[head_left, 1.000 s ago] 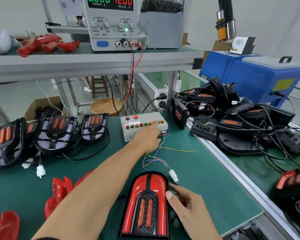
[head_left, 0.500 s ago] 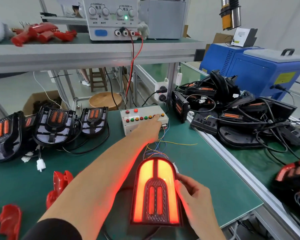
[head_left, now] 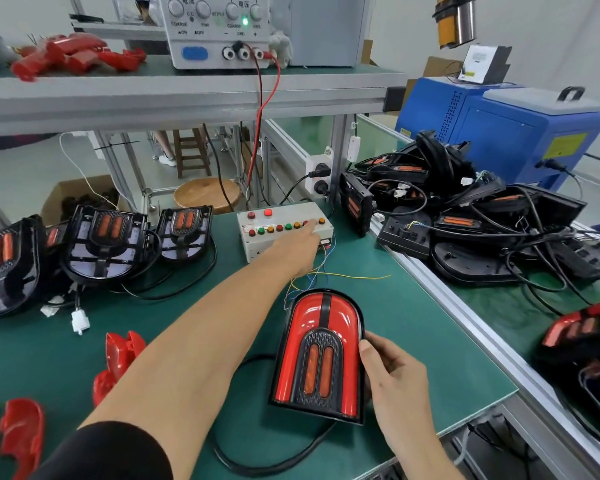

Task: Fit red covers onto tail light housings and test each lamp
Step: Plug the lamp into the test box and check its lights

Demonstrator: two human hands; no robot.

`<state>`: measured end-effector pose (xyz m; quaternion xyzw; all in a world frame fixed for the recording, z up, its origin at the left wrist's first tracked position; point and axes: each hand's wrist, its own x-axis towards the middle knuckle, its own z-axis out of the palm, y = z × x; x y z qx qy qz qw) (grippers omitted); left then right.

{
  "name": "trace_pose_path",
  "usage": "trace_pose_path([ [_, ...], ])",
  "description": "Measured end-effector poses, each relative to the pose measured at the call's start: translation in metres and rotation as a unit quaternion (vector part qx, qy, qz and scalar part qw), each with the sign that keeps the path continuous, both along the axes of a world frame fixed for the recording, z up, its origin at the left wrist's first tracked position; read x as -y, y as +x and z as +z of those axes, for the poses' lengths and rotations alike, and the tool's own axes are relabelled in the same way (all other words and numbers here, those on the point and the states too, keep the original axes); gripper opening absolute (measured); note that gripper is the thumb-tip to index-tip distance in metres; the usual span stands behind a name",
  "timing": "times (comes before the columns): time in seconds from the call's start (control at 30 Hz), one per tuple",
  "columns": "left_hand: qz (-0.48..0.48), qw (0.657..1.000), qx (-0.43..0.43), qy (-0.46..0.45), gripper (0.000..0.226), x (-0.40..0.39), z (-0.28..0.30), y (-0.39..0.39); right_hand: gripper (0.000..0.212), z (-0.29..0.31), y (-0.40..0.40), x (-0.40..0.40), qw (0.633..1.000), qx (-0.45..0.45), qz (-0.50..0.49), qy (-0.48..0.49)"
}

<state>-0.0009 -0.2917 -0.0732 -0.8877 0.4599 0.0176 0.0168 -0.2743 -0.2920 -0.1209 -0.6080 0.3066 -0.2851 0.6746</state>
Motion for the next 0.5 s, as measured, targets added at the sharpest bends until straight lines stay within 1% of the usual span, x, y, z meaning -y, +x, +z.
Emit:
trace_pose_path([
  [0.27,-0.002,1.0,-0.005,-0.006,0.051,0.005,-0.0006,0.0072,0.019,-0.0022,0.0012,0.0019,1.0,-0.004,0.0,0.001],
  [0.4,-0.006,1.0,0.014,-0.006,0.048,0.0058,-0.0019,0.0081,0.022,-0.0055,0.0005,0.0041,0.999,-0.022,-0.004,-0.027],
  [0.5,-0.004,1.0,0.021,0.006,0.044,0.0079,-0.0002,0.0055,0.021,-0.0053,0.0008,0.0041,1.0,-0.009,0.002,-0.016],
])
